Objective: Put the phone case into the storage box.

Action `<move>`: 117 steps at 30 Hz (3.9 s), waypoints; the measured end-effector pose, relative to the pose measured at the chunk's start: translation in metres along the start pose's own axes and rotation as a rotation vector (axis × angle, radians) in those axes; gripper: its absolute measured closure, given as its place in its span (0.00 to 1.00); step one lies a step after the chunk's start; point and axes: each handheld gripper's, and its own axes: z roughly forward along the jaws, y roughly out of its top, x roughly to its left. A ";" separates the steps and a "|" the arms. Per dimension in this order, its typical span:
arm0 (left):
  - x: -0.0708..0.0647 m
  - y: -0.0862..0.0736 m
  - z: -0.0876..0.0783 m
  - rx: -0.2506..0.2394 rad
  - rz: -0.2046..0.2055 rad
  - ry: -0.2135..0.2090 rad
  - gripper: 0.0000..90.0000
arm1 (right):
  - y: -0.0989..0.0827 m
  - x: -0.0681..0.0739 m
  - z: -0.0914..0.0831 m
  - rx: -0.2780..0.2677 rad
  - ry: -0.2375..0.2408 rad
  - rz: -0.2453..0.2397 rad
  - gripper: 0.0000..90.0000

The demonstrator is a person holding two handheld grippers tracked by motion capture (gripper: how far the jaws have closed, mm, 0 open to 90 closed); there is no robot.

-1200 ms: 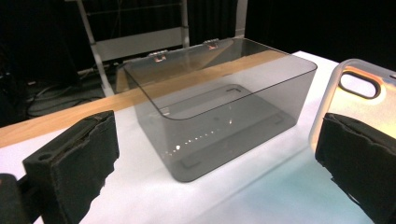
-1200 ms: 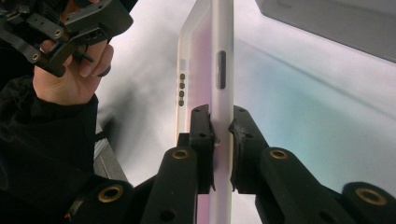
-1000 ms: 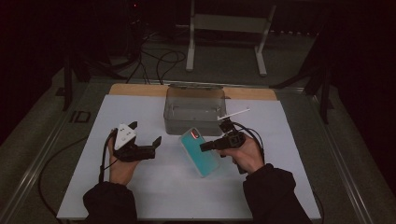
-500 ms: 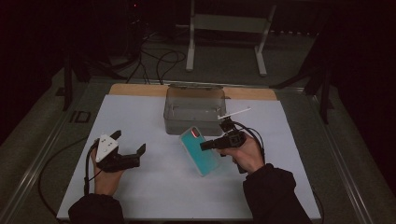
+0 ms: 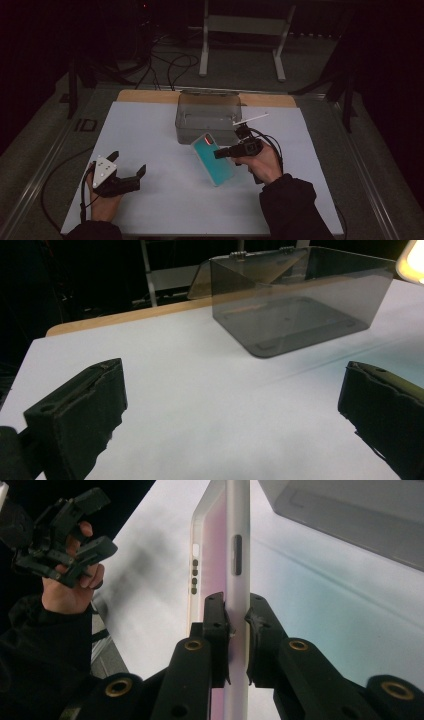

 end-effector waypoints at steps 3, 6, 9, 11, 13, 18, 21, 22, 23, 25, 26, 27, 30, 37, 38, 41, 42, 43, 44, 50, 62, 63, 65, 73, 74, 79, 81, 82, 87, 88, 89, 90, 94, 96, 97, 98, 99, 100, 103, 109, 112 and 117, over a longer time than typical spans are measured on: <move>0.001 -0.003 0.000 0.005 0.003 0.003 0.00 | 0.002 0.001 -0.001 -0.010 -0.012 0.004 0.91; 0.002 -0.005 0.000 0.007 -0.005 0.009 0.00 | 0.005 0.003 -0.002 -0.010 -0.032 0.002 0.91; 0.002 -0.006 0.000 0.009 -0.008 0.005 0.00 | 0.009 0.004 -0.001 -0.012 -0.051 0.001 0.91; 0.002 -0.007 0.001 0.013 -0.005 0.007 0.00 | 0.011 0.005 -0.002 -0.015 -0.065 -0.001 0.91; 0.002 -0.008 0.001 0.011 -0.010 0.009 0.00 | 0.014 0.006 -0.002 -0.020 -0.077 -0.004 0.91; 0.002 -0.009 0.001 0.010 -0.019 0.016 0.00 | 0.020 0.005 -0.004 -0.038 -0.094 0.002 0.91; 0.001 -0.009 0.001 0.006 -0.018 0.017 0.00 | 0.023 0.004 -0.004 -0.041 -0.104 0.007 0.91; 0.001 -0.009 0.001 0.006 -0.019 0.018 0.00 | 0.024 0.003 -0.005 -0.044 -0.108 0.011 0.91; 0.001 -0.009 0.001 0.005 -0.018 0.019 0.00 | 0.026 0.002 -0.005 -0.047 -0.108 0.013 0.91; 0.000 -0.009 0.001 0.004 -0.020 0.019 0.00 | 0.029 0.001 -0.007 -0.055 -0.108 0.020 0.91; 0.000 -0.009 0.001 0.004 -0.020 0.019 0.00 | 0.030 0.001 -0.007 -0.056 -0.109 0.018 0.91; 0.000 -0.009 0.001 0.003 -0.019 0.019 0.00 | 0.031 0.001 -0.008 -0.059 -0.113 0.020 0.91; -0.001 -0.009 0.001 0.004 -0.017 0.021 0.00 | 0.034 0.000 -0.009 -0.064 -0.123 0.022 0.91; -0.001 -0.009 0.001 0.002 -0.016 0.018 0.00 | 0.041 -0.002 -0.012 -0.077 -0.142 0.035 0.91; -0.001 -0.009 0.001 0.002 -0.016 0.018 0.00 | 0.042 -0.002 -0.012 -0.080 -0.142 0.037 0.91; -0.002 -0.009 0.001 0.002 -0.016 0.017 0.00 | 0.045 -0.003 -0.013 -0.085 -0.151 0.044 0.91; -0.002 -0.009 0.001 0.002 -0.015 0.016 0.00 | 0.046 -0.003 -0.013 -0.087 -0.155 0.043 0.91; -0.002 -0.009 0.001 0.002 -0.014 0.016 0.00 | 0.047 -0.004 -0.013 -0.087 -0.157 0.042 0.91; -0.002 -0.009 0.001 0.000 -0.016 0.015 0.00 | 0.048 -0.004 -0.014 -0.089 -0.163 0.046 0.91; -0.002 -0.008 0.001 0.001 -0.014 0.015 0.00 | 0.055 -0.005 -0.016 -0.100 -0.172 0.050 0.91; -0.003 -0.008 0.000 -0.003 -0.015 0.016 0.00 | 0.065 -0.009 -0.017 -0.119 -0.205 0.075 0.91; -0.003 -0.008 0.000 -0.003 -0.014 0.016 0.00 | 0.066 -0.010 -0.018 -0.119 -0.206 0.075 0.91; -0.003 -0.008 0.000 -0.004 -0.014 0.016 0.00 | 0.067 -0.010 -0.017 -0.119 -0.208 0.076 0.91; -0.004 -0.008 0.000 -0.005 -0.012 0.016 0.00 | 0.072 -0.013 -0.017 -0.127 -0.227 0.085 0.91; -0.004 -0.008 0.001 -0.004 -0.013 0.016 0.00 | 0.072 -0.014 -0.017 -0.128 -0.228 0.089 0.91; -0.004 -0.008 0.001 -0.005 -0.012 0.013 0.00 | 0.076 -0.016 -0.018 -0.138 -0.242 0.101 0.91; -0.004 -0.008 0.001 -0.004 -0.011 0.010 0.00 | 0.077 -0.016 -0.019 -0.140 -0.245 0.102 0.91; -0.004 -0.008 0.001 -0.003 -0.010 0.010 0.00 | 0.078 -0.017 -0.019 -0.140 -0.248 0.102 0.91; -0.005 -0.008 0.000 -0.005 -0.009 0.008 0.00 | 0.082 -0.019 -0.019 -0.146 -0.260 0.111 0.91; -0.005 -0.008 0.000 -0.004 -0.008 0.009 0.00 | 0.083 -0.019 -0.019 -0.146 -0.265 0.113 0.91; -0.005 -0.008 0.001 -0.003 -0.007 0.009 0.00 | 0.084 -0.020 -0.019 -0.147 -0.267 0.113 0.91; -0.005 -0.008 0.001 -0.003 -0.007 0.009 0.00 | 0.084 -0.020 -0.019 -0.149 -0.268 0.114 0.91; -0.005 -0.008 0.001 -0.003 -0.007 0.009 0.00 | 0.086 -0.021 -0.020 -0.152 -0.274 0.116 0.91; -0.005 -0.008 0.001 -0.003 -0.007 0.009 0.00 | 0.088 -0.021 -0.020 -0.155 -0.286 0.113 0.91; -0.005 -0.008 0.001 -0.004 -0.008 0.009 0.00 | 0.089 -0.022 -0.020 -0.159 -0.287 0.117 0.91; -0.005 -0.008 0.001 -0.004 -0.007 0.009 0.00 | 0.090 -0.022 -0.020 -0.159 -0.286 0.115 0.91; -0.005 -0.008 0.001 -0.004 -0.007 0.009 0.00 | 0.091 -0.022 -0.019 -0.156 -0.290 0.116 0.91; -0.005 -0.008 0.001 -0.004 -0.008 0.008 0.00 | 0.092 -0.022 -0.019 -0.156 -0.293 0.115 0.91; -0.005 -0.008 0.001 -0.004 -0.007 0.008 0.00 | 0.094 -0.022 -0.018 -0.158 -0.300 0.113 0.91; -0.005 -0.008 0.001 -0.005 -0.007 0.007 0.00 | 0.100 -0.023 -0.018 -0.163 -0.317 0.118 0.91; -0.005 -0.008 0.001 -0.006 -0.008 0.007 0.00 | 0.102 -0.025 -0.018 -0.165 -0.326 0.129 0.91; -0.005 -0.008 0.001 -0.006 -0.008 0.007 0.00 | 0.105 -0.029 -0.018 -0.170 -0.339 0.145 0.91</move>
